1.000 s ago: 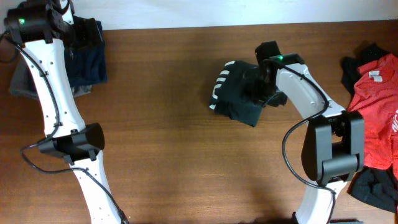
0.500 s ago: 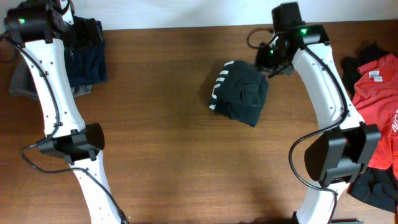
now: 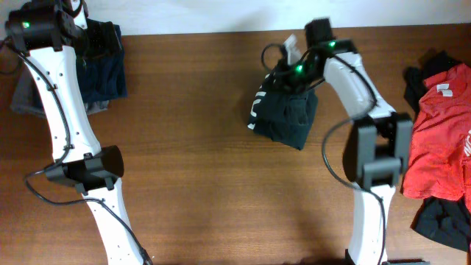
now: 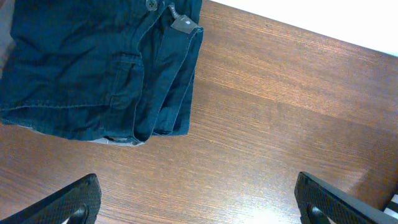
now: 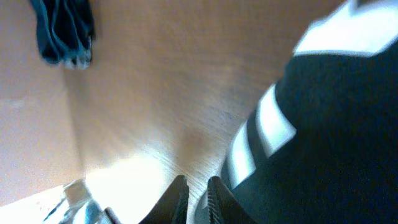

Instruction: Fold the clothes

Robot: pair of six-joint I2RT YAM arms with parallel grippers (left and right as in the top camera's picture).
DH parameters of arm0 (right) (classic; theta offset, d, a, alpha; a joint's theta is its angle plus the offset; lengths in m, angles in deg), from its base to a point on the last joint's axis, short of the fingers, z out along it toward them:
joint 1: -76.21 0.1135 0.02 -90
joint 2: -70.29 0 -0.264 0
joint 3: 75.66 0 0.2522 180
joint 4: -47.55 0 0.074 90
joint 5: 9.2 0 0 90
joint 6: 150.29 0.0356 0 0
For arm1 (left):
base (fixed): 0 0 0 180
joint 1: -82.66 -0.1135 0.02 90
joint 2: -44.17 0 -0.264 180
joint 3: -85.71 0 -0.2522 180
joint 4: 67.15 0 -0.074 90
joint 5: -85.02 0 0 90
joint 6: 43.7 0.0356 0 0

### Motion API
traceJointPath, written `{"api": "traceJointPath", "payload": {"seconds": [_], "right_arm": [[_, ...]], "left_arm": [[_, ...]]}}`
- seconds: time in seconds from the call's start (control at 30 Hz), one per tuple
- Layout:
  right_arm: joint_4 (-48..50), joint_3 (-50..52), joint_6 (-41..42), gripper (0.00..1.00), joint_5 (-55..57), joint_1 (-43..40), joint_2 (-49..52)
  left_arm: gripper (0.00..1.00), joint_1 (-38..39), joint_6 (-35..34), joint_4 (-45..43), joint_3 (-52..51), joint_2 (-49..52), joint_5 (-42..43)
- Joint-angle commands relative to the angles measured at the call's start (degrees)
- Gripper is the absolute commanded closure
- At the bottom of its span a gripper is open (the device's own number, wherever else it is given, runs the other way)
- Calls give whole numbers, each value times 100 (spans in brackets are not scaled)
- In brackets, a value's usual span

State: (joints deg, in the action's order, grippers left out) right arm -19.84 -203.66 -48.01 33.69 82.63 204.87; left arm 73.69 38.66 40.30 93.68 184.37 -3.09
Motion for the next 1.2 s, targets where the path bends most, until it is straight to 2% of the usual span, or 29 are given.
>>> {"api": "traceJointPath", "payload": {"seconds": [0.0,0.1,0.23,0.4,0.57,0.67,0.83,1.03,1.17], "right_arm": [[-2,-15,-540,83,-1401,-326,815],[-120,-15,-457,85,-1390,-577,1303],[-428,-20,-503,87,-1370,-839,1432],[-522,-22,-560,86,-1375,-1029,741],[-787,-24,-597,80,-1368,-994,-302],[-1491,-22,-1237,75,-1200,-977,-804],[-2269,4,-1582,74,-623,-977,-813],[-1930,811,-1633,74,-664,-785,-673],[-815,2120,-1486,59,-664,-767,-671]], "left_arm": [[1,7,-66,2,15,-17,-22],[1,7,-66,11,15,-17,-22],[1,7,-66,7,15,-17,-22],[1,7,-66,0,15,-17,-22],[1,7,-66,-2,15,-17,-24],[1,7,-63,4,15,-17,-24],[1,7,-48,2,15,-17,-22],[1,7,-46,13,15,-17,-22],[1,7,-46,26,15,-17,-22]]}}
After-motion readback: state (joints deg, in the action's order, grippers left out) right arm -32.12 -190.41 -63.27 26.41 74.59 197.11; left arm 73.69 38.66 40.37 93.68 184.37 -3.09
